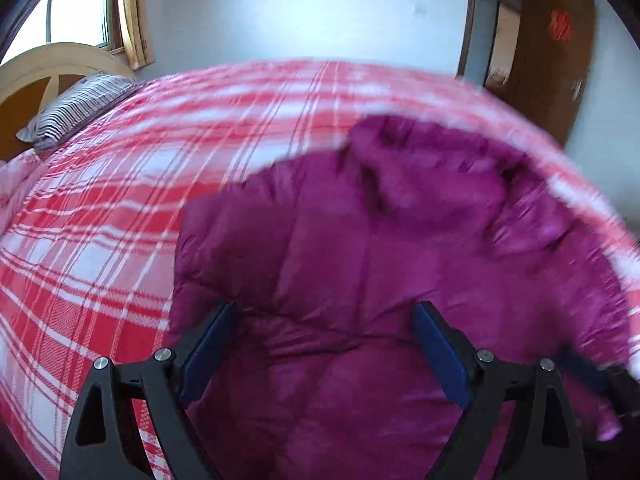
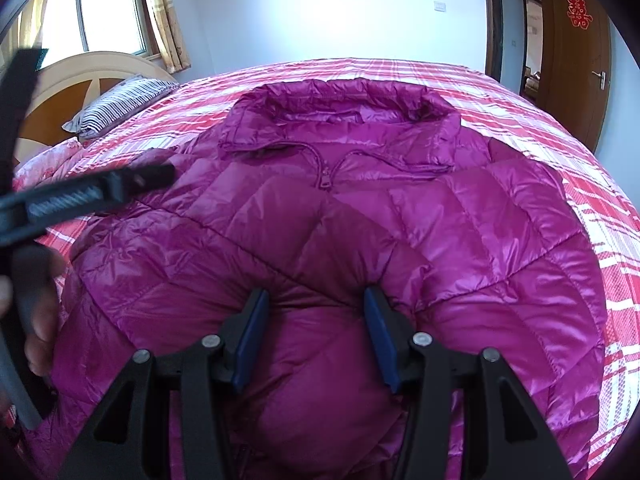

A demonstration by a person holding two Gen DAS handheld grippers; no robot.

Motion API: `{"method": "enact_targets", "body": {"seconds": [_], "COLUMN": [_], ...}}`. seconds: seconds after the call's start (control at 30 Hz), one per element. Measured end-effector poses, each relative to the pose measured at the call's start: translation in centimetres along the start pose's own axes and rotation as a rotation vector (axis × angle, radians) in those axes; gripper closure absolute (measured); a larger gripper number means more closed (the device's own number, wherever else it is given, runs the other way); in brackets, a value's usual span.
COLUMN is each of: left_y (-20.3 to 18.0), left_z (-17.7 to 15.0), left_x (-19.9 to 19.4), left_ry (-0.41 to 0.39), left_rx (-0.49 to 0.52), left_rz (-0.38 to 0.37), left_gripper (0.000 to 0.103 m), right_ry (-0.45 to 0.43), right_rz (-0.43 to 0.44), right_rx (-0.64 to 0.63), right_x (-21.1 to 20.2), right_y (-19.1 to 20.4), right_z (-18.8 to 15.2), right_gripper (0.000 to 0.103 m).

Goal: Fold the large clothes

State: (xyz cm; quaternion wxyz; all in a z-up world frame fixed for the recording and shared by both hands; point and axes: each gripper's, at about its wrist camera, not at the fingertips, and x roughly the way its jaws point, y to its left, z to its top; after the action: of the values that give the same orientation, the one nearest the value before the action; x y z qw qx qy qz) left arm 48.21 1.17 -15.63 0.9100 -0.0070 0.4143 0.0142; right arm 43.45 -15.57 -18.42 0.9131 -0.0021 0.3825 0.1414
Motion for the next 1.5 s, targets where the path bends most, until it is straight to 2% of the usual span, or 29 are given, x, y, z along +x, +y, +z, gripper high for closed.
{"method": "enact_targets", "body": {"seconds": [0.13,0.33,1.5], "left_y": [0.4,0.0,0.2], "left_z": [-0.6,-1.1,-1.2], "left_x": [1.0,1.4,1.6], "left_ry": [0.031,0.034,0.031], "left_rx": [0.004,0.019,0.014], "left_rz": [-0.024,0.015,0.024], "left_gripper": [0.009,0.005,0.003], "right_ry": [0.0,0.007,0.022], "right_rz": [0.001,-0.022,-0.11], "right_rx": [-0.001,-0.02,-0.09], "right_x": [0.0,0.2,0.8], "right_y": [0.0,0.4,1.7], "right_z": [0.0,0.1,-0.1], "right_gripper": [0.05,0.05,0.049]}}
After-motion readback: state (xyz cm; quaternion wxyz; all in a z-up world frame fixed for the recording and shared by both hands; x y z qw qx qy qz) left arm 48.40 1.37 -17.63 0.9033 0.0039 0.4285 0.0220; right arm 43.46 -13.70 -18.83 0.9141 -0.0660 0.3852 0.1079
